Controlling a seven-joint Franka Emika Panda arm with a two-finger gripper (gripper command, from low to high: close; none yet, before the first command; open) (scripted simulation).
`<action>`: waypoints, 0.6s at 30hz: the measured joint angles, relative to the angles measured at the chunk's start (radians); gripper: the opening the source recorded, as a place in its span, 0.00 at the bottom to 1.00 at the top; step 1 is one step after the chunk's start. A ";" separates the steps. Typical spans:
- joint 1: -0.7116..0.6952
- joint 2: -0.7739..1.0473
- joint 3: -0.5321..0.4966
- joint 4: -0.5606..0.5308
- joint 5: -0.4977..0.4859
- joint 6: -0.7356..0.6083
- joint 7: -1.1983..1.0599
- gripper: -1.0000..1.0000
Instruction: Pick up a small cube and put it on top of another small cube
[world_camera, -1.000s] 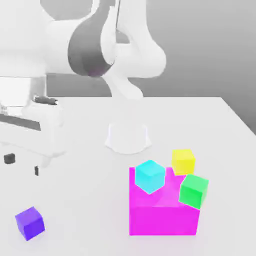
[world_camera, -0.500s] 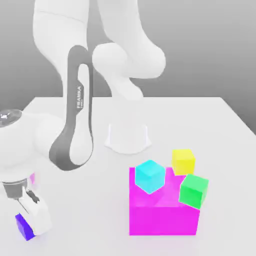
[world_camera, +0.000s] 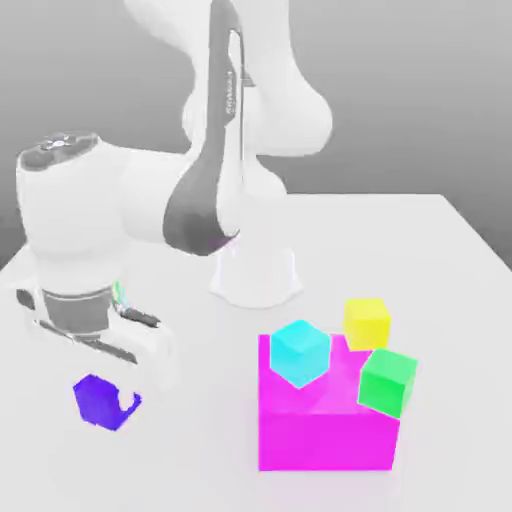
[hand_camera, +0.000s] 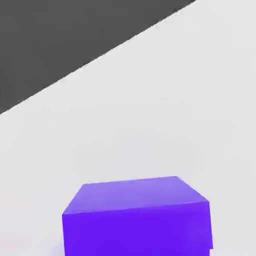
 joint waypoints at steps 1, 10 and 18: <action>0.048 -0.036 0.006 -0.018 0.000 -0.019 -0.037 0.00; 0.289 -0.362 0.125 -0.177 0.009 -0.185 -0.374 0.00; 0.489 -0.550 0.209 -0.309 0.018 -0.236 -0.617 0.00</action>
